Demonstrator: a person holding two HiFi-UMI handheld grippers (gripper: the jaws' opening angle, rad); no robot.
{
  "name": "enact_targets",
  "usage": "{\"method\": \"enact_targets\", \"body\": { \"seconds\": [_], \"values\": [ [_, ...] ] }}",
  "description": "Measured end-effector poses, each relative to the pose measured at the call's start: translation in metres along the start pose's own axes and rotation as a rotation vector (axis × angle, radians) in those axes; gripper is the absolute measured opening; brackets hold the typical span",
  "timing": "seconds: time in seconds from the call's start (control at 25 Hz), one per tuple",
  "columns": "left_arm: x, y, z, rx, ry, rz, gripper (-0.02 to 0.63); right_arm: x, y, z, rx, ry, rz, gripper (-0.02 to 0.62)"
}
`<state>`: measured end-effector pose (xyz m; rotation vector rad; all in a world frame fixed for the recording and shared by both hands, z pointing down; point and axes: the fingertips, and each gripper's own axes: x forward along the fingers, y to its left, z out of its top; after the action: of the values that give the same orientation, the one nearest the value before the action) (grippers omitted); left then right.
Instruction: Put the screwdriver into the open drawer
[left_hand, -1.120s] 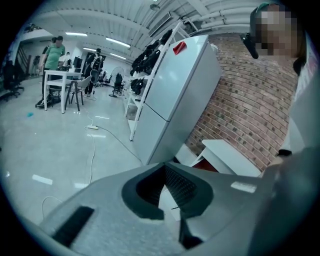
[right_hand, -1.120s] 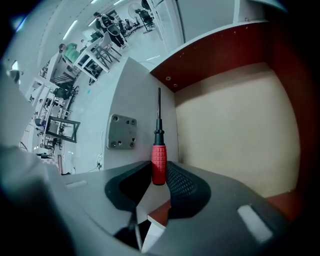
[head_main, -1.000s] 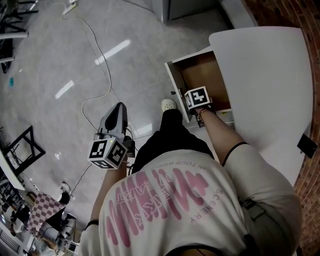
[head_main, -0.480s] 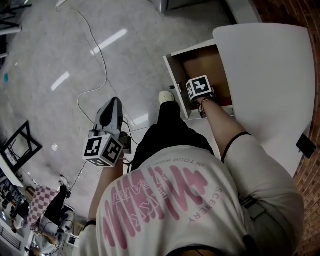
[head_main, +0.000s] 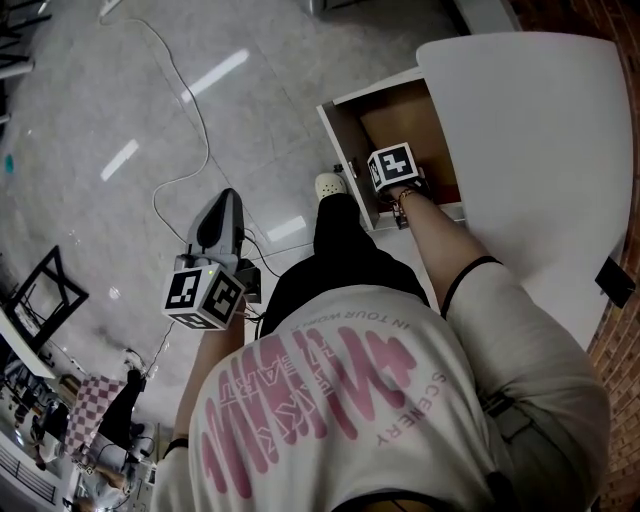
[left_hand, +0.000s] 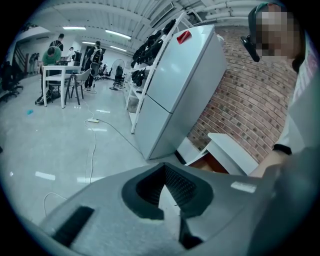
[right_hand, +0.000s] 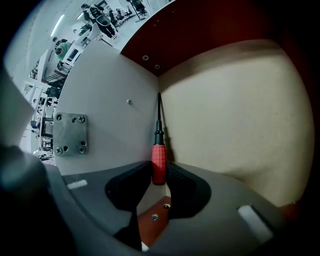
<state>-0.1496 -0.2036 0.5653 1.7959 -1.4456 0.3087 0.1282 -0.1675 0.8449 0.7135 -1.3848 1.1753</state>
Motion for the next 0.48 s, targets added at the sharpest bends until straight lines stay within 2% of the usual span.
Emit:
{"method": "enact_targets", "body": {
  "seconds": [0.2,0.48],
  "values": [
    [0.011,-0.009,-0.003,0.008,0.015,-0.024,0.0,0.004,0.002,-0.002,0.041,-0.006,0.012,0.112],
    [0.015,-0.015,0.0,0.022,0.028,-0.033,0.0,0.004,-0.006,-0.004,0.036,0.01,-0.023,0.105]
  ]
}}
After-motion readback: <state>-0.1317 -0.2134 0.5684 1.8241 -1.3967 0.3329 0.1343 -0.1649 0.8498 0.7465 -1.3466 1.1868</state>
